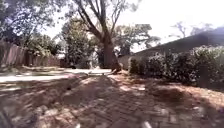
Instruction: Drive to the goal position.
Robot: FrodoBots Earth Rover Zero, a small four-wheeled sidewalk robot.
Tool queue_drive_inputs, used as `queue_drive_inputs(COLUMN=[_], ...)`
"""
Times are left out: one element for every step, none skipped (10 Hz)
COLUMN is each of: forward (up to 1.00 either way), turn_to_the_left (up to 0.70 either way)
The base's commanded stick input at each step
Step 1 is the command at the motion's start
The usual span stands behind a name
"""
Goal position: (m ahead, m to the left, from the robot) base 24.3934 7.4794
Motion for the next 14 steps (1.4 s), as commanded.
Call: queue_drive_inputs(forward=[0.7, 0.7, 0.7, 0.7, 0.7, 0.7, 0.7, 0.7, 0.7, 0.7, 0.7, 0.7, 0.7, 0.7], turn_to_the_left=[0.0, 0.0, 0.0, 0.0, 0.0, 0.0, 0.0, 0.0, 0.0, 0.0, 0.0, 0.0, 0.0, 0.0])
